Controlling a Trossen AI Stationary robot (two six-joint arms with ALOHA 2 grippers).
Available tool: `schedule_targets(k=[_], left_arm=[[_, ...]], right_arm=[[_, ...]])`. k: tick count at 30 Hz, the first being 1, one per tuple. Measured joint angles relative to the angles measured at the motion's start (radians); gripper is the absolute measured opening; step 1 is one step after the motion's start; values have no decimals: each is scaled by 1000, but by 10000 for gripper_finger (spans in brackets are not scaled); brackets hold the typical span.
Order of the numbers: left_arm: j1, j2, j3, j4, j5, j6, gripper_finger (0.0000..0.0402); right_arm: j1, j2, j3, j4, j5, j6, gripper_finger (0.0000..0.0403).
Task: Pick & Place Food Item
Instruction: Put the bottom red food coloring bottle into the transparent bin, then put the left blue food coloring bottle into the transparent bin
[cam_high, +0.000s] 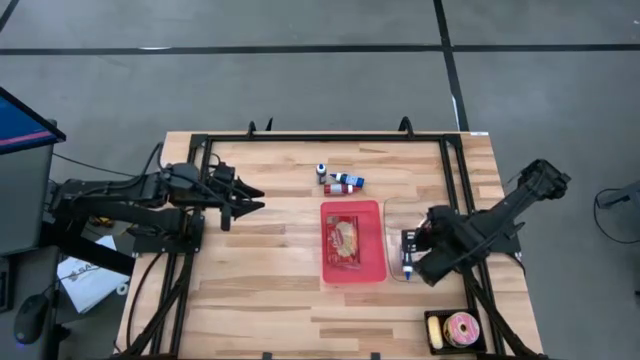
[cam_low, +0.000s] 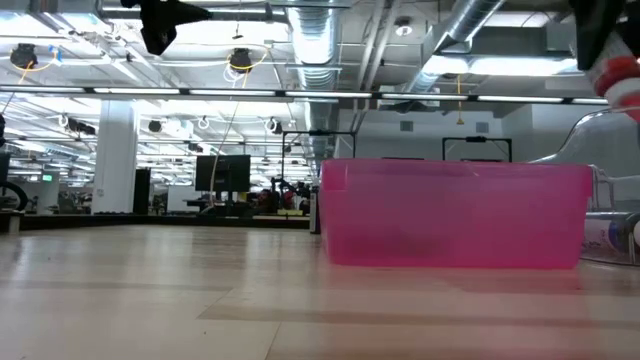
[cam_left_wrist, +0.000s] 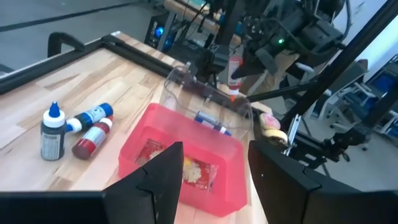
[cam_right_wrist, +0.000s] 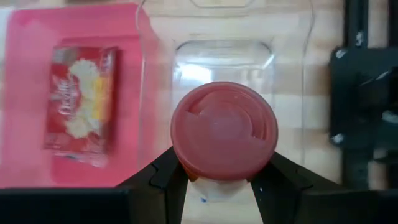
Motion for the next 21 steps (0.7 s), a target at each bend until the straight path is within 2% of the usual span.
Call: schedule_targets(k=[6, 14, 17, 21], left_arm=[[0, 33, 0, 3, -8, 0, 178], [0, 100, 0, 18, -49, -1, 178], [1, 168, 0, 73, -87, 15, 178], [16, 323, 0, 237, -108, 74, 178]], right_arm=[[-73, -2, -59, 100, -87, -214, 178], [-72, -2, -84, 126, -86, -245, 223], [-56, -2, -85, 154, -41, -242, 227], [-52, -2, -85, 199, 45, -202, 227]])
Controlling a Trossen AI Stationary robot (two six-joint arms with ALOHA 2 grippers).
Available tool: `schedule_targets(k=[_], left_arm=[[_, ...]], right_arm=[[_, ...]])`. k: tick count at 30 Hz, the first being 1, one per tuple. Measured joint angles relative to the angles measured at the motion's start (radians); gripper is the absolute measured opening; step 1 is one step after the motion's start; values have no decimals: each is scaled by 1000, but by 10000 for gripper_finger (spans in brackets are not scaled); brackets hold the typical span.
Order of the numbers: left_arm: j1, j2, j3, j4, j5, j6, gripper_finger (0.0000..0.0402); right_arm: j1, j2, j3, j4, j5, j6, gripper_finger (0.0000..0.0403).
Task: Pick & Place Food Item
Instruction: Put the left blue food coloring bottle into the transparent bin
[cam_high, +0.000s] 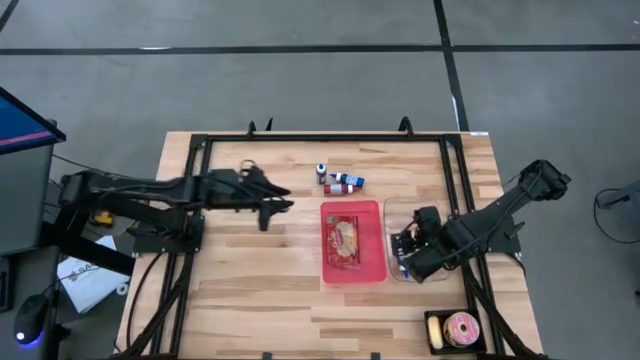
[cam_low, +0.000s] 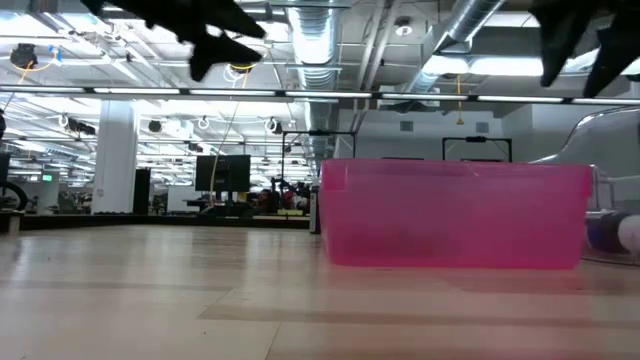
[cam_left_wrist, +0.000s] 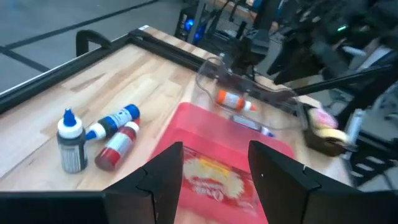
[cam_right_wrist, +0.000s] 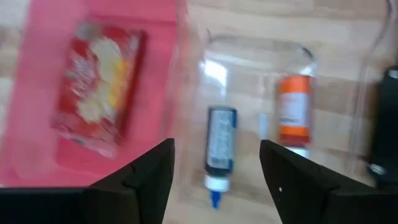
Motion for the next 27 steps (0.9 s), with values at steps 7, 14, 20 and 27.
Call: schedule_targets(k=[7, 14, 20, 27], left_arm=[[144, 260, 0, 127, 11, 45, 180], [344, 420, 7, 299, 156, 112, 212], [348, 545, 114, 303, 186, 344, 227], [346, 665, 197, 288, 146, 504, 224]], right_arm=[[-3, 0, 0, 83, 78, 9, 226], [-24, 1, 0, 137, 181, 10, 226], [-64, 1, 0, 148, 213, 10, 226], [-85, 1, 0, 158, 212, 10, 226]])
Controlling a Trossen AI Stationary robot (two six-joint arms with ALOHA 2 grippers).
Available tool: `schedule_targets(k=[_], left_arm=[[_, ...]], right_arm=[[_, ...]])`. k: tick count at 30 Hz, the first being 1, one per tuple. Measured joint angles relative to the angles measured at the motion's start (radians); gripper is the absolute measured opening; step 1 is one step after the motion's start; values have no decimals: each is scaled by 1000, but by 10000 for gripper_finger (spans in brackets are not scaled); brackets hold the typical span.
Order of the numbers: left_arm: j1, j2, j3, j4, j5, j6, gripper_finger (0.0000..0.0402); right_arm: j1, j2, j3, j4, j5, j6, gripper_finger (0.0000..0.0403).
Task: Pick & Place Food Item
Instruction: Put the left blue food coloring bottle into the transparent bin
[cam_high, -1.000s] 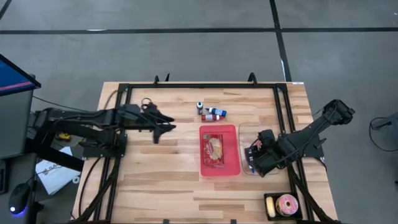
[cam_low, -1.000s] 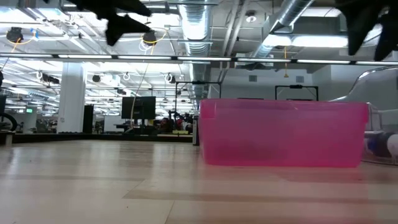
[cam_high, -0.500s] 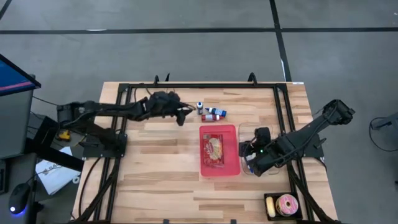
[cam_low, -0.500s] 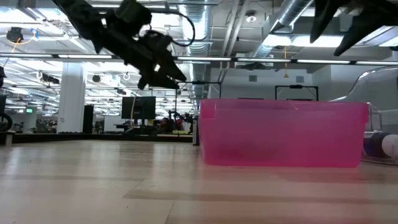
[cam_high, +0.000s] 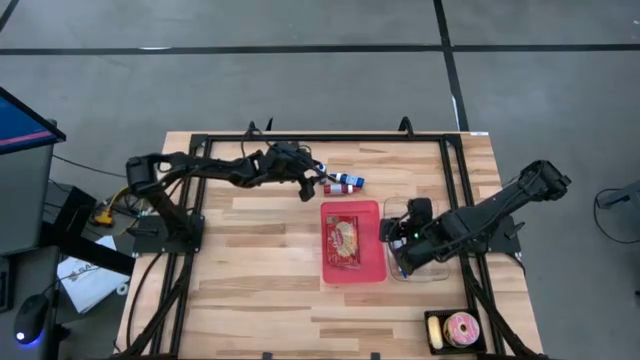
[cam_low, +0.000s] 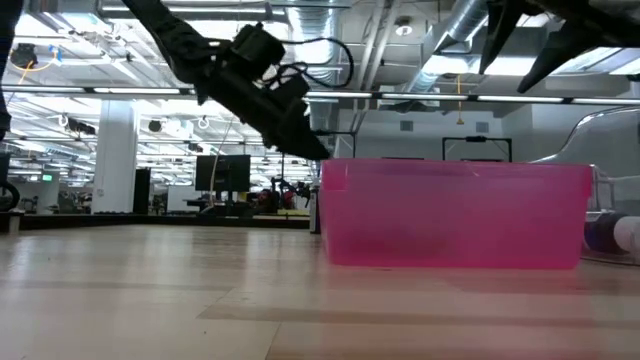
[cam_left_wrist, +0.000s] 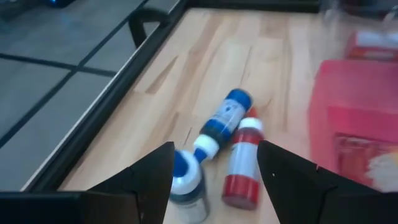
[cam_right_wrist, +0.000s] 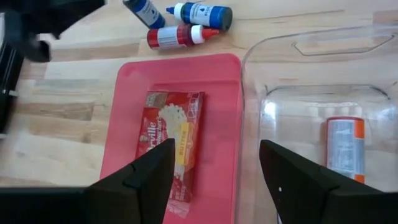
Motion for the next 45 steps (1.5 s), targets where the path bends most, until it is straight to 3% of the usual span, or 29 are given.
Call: schedule_targets(k=[24, 27, 32, 40, 45], left_arm=[[52, 161, 47, 52, -12, -68, 202], [54, 179, 68, 51, -31, -95, 180], [54, 181, 80, 39, -33, -113, 110], [52, 89, 77, 51, 41, -263, 108], [39, -37, 79, 182, 151, -474, 108]], right_arm=[[0, 0, 0, 2, -4, 0, 226], [0, 0, 0, 3, -6, 0, 226], [0, 0, 0, 12, -7, 0, 226], [0, -3, 0, 24, 10, -19, 226], [0, -48, 0, 150, 150, 1, 226]])
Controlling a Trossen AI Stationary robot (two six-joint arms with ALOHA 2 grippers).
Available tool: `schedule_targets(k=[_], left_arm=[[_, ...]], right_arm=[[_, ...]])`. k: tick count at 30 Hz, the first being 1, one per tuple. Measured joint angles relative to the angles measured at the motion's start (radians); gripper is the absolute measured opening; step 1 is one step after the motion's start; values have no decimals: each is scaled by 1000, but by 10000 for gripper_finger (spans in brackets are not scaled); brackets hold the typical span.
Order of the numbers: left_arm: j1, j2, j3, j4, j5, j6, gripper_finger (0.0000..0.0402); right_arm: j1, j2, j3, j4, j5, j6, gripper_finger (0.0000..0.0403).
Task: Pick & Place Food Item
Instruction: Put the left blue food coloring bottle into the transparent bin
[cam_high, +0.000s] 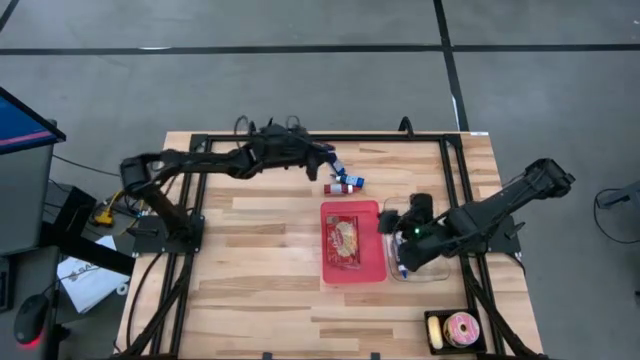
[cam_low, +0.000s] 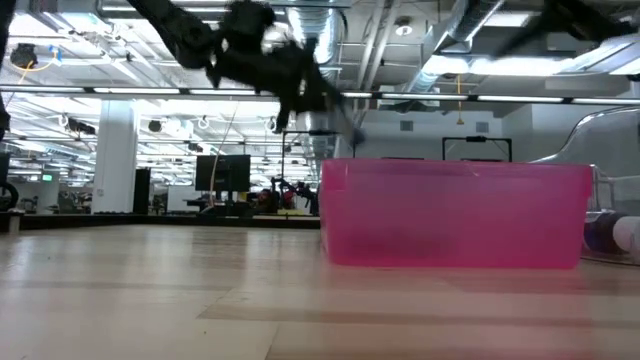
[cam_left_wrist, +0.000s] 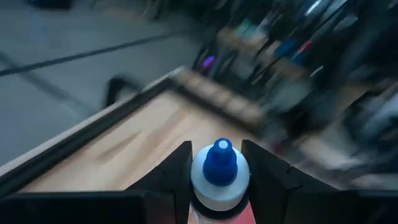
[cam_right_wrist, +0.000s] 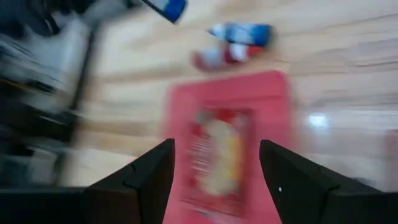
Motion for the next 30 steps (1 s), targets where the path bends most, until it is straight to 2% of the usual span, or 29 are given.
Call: schedule_targets(k=[6, 8, 11, 16, 21, 24, 27, 30], left_arm=[[-74, -116, 1, 150, 24, -82, 108], [-107, -138, 1, 185, -9, -82, 108], [-151, -162, 0, 250, -58, -48, 108], [-207, -168, -1, 304, -120, 25, 108], [-238, -167, -1, 336, -161, 75, 108], [-239, -167, -1, 388, -165, 76, 108], [-238, -167, -1, 400, -178, 76, 108], [-236, -167, -1, 414, -179, 77, 108]], right_arm=[[10, -115, -36, 308, 353, 48, 226], [14, -152, -67, 411, 429, 23, 227], [15, -198, -129, 598, 472, -31, 231], [-7, -213, -227, 1055, 463, -250, 238], [-87, -140, -273, 1548, 322, -571, 240], [-143, -88, -273, 1681, 229, -649, 240], [-183, -47, -273, 1697, 172, -628, 240], [-199, -14, -273, 1701, 158, -588, 240]])
